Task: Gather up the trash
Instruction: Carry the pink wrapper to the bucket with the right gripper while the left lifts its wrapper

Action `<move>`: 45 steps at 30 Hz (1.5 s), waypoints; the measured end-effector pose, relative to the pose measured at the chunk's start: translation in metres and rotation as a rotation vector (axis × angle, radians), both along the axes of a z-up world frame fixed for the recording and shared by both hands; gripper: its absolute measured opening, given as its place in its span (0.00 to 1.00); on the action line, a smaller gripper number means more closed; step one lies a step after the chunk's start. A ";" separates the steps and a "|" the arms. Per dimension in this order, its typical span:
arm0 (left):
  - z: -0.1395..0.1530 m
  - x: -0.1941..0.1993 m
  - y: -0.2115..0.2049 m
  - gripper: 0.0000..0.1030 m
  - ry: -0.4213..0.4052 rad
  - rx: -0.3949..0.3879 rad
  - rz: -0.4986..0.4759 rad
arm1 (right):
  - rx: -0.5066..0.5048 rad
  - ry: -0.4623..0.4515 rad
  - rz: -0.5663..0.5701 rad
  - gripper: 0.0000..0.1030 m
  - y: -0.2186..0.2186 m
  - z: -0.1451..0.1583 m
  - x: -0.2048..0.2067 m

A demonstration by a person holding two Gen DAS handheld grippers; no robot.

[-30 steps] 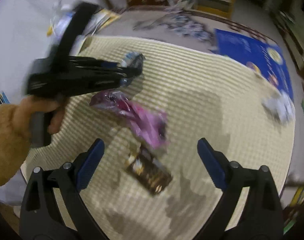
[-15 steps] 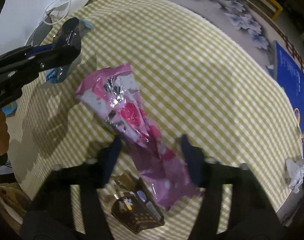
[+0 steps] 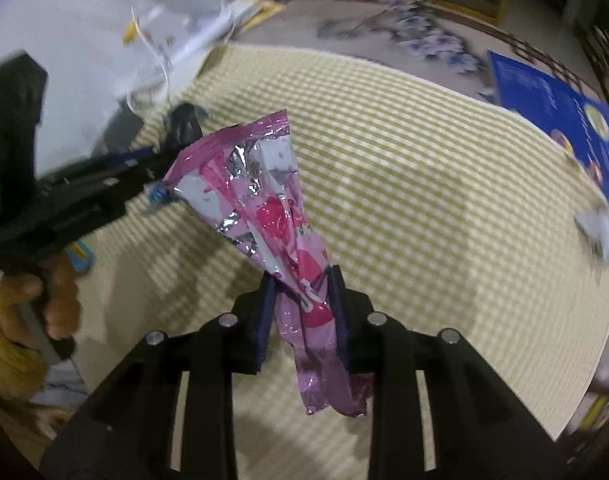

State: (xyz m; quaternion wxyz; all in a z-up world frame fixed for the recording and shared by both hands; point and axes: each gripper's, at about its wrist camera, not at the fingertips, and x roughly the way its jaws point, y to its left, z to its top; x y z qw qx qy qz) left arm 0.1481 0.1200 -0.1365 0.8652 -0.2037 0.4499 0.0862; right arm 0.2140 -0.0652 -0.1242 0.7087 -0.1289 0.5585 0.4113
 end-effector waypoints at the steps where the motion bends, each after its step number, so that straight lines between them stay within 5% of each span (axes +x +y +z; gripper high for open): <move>1: 0.002 -0.003 -0.004 0.23 -0.001 0.000 -0.006 | 0.020 0.000 -0.025 0.26 -0.009 0.005 -0.006; 14: 0.022 -0.029 -0.080 0.24 -0.006 0.020 -0.168 | 0.139 -0.025 -0.322 0.26 -0.096 0.029 -0.061; 21: 0.044 -0.037 -0.120 0.24 -0.048 0.044 -0.246 | 0.165 -0.135 -0.526 0.26 -0.154 0.057 -0.080; 45: 0.054 -0.052 -0.198 0.24 -0.047 0.082 -0.396 | 0.149 -0.280 -0.689 0.26 -0.224 0.082 -0.110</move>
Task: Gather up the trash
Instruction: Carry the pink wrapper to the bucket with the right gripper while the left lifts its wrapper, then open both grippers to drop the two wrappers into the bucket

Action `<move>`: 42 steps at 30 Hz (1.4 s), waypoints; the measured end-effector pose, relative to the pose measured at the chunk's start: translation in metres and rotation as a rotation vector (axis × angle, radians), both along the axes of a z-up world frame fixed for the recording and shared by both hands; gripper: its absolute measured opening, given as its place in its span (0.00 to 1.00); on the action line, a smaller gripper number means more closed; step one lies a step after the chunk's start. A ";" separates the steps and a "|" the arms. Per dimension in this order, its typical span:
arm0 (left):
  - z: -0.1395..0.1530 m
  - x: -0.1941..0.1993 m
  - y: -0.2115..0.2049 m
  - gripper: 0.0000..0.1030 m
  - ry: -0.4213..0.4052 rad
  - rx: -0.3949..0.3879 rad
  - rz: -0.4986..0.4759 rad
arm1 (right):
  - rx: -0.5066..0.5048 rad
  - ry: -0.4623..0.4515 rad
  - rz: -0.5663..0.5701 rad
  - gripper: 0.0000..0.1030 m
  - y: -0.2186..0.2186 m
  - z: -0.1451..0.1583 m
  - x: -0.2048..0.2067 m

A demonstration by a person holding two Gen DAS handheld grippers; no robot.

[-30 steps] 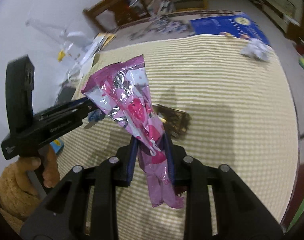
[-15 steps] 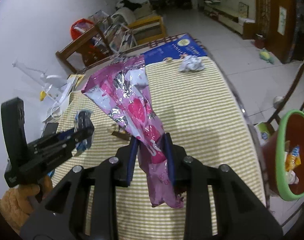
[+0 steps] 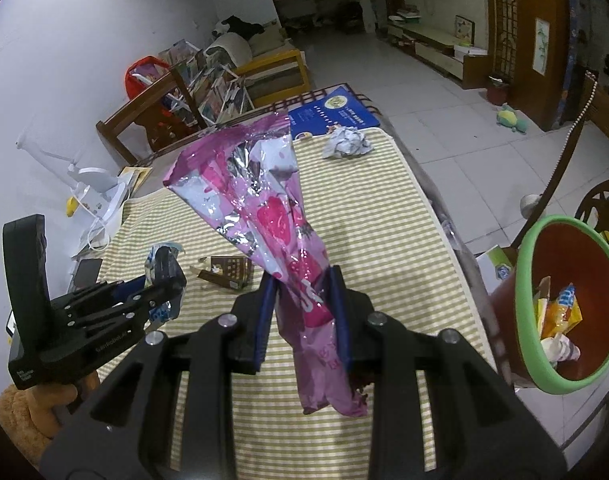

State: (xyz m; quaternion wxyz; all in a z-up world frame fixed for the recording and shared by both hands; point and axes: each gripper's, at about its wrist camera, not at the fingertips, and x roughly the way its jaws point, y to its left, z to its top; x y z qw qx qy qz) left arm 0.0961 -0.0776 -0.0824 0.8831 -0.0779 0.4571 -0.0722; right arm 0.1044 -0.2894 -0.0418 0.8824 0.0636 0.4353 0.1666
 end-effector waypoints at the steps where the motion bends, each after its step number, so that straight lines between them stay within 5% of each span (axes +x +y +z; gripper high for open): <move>1: 0.000 0.001 -0.003 0.24 0.000 0.002 -0.003 | -0.002 -0.001 -0.003 0.26 -0.002 0.000 0.000; 14: 0.003 0.020 -0.070 0.24 0.004 0.019 -0.067 | 0.005 0.002 -0.042 0.26 -0.060 -0.007 0.014; 29: 0.002 0.054 -0.251 0.27 0.034 -0.053 -0.371 | -0.014 0.100 -0.301 0.26 -0.244 -0.042 0.017; 37: -0.008 0.067 -0.337 0.27 0.046 -0.030 -0.517 | -0.011 0.152 -0.396 0.28 -0.300 -0.062 0.008; 39: -0.010 0.071 -0.347 0.55 0.048 -0.029 -0.525 | -0.019 0.164 -0.410 0.42 -0.307 -0.067 0.008; 40: -0.010 0.072 -0.349 0.58 0.046 -0.038 -0.526 | -0.030 0.164 -0.419 0.54 -0.311 -0.068 0.007; 42: -0.010 0.073 -0.345 0.63 0.042 -0.042 -0.521 | -0.047 0.157 -0.432 0.62 -0.313 -0.067 0.005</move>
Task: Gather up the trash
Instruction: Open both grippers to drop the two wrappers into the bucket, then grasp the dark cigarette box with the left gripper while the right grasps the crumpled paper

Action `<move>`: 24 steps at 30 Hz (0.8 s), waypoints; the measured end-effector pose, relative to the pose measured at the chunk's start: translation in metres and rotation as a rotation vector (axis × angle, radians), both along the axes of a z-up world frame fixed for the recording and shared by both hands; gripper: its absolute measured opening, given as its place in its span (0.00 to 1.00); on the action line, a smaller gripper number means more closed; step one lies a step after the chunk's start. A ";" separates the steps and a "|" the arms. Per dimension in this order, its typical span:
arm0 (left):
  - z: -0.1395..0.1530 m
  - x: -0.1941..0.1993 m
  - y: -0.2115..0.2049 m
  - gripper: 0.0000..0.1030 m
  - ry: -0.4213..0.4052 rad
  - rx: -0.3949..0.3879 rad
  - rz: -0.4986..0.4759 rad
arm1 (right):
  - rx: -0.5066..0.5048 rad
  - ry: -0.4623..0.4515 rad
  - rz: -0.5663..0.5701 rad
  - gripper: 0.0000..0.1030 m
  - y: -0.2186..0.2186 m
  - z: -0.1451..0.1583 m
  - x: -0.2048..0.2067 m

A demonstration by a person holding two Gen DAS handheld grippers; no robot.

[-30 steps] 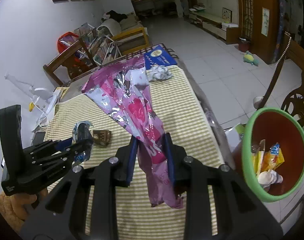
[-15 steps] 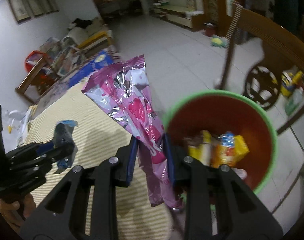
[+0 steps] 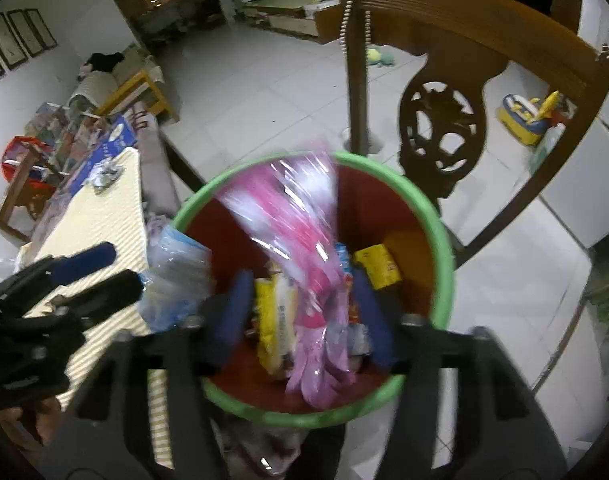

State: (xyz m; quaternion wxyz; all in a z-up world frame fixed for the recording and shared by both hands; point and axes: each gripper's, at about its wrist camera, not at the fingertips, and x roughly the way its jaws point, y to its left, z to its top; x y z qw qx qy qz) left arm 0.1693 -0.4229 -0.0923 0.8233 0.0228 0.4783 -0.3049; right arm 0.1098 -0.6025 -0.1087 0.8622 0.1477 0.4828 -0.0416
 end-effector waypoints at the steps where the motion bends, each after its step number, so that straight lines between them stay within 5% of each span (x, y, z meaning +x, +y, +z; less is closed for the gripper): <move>1: -0.001 0.000 0.003 0.65 -0.001 0.008 0.007 | 0.001 -0.001 -0.002 0.63 0.000 0.001 0.001; 7: -0.009 0.011 0.058 0.72 0.011 0.048 0.139 | 0.017 -0.036 0.036 0.69 0.021 0.010 0.018; 18: -0.027 -0.004 0.284 0.89 -0.007 0.303 0.493 | 0.074 -0.011 0.380 0.83 0.168 0.002 0.094; 24: -0.057 -0.014 0.352 0.92 -0.010 0.576 0.360 | 0.064 0.040 0.598 0.89 0.265 -0.010 0.171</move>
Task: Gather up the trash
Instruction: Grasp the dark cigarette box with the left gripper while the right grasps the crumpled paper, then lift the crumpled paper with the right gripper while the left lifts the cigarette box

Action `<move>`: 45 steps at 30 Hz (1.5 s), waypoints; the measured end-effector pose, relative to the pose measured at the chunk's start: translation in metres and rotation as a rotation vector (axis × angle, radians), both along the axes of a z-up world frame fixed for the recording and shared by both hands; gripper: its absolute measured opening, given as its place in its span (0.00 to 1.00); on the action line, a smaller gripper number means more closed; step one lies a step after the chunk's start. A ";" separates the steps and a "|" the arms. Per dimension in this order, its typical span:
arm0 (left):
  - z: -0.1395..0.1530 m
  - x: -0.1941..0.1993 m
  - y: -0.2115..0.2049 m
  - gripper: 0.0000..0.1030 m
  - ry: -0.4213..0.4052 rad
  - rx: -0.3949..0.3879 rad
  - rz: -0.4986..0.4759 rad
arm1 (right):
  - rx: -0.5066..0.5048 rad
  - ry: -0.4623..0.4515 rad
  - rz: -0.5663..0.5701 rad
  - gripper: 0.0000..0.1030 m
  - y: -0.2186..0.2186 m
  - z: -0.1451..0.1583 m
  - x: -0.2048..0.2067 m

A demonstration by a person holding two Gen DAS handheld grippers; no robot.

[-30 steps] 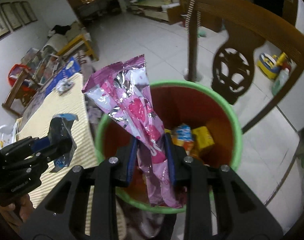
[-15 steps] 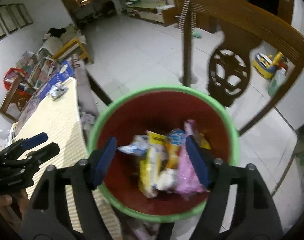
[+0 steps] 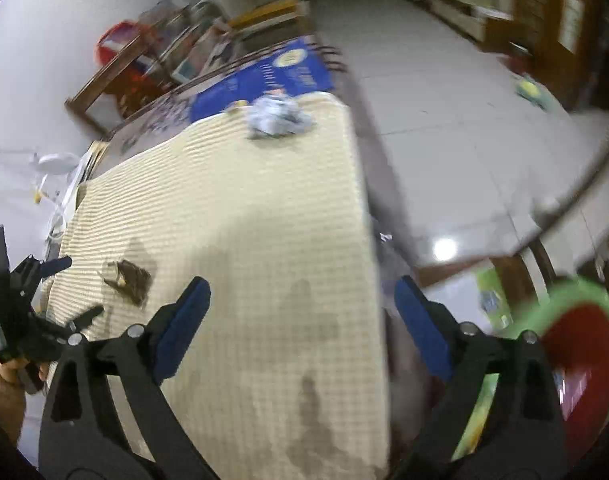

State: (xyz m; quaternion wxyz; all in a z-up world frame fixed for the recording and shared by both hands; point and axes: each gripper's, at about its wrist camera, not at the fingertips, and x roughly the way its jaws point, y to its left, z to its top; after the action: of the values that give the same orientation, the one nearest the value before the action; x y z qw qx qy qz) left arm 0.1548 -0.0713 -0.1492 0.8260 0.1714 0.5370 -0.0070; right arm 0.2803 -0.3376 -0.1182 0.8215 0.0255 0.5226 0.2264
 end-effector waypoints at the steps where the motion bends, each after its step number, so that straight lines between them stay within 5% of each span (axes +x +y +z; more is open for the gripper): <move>1: -0.003 0.001 0.003 0.92 0.005 0.018 -0.020 | -0.003 -0.001 0.004 0.89 0.009 -0.001 0.011; 10: -0.031 0.030 -0.003 0.92 0.024 0.017 -0.174 | -0.054 0.026 -0.056 0.89 0.082 -0.040 0.130; 16: -0.040 0.040 -0.006 0.86 0.018 -0.058 -0.180 | -0.077 0.027 -0.018 0.83 0.097 -0.063 0.153; 19: -0.043 0.043 -0.003 0.70 0.027 -0.118 -0.135 | -0.078 0.004 -0.012 0.64 0.099 -0.065 0.154; 21: -0.042 0.046 0.001 0.45 0.034 -0.181 -0.099 | -0.064 -0.017 -0.003 0.51 0.098 -0.061 0.151; 27: -0.029 0.049 0.018 0.44 0.000 -0.289 0.077 | -0.014 -0.054 0.023 0.46 0.092 -0.036 0.117; 33: 0.008 0.031 0.021 0.45 -0.088 -0.349 0.200 | 0.019 -0.085 0.071 0.46 0.086 -0.006 0.040; 45: 0.061 -0.013 -0.005 0.45 -0.224 -0.401 0.196 | 0.059 -0.134 0.006 0.47 0.065 0.031 -0.093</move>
State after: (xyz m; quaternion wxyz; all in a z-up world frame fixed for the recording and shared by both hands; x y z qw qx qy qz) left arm 0.1419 -0.0768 -0.0877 0.8946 -0.0490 0.4440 -0.0141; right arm 0.1878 -0.2730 -0.0875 0.8529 0.0331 0.4595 0.2454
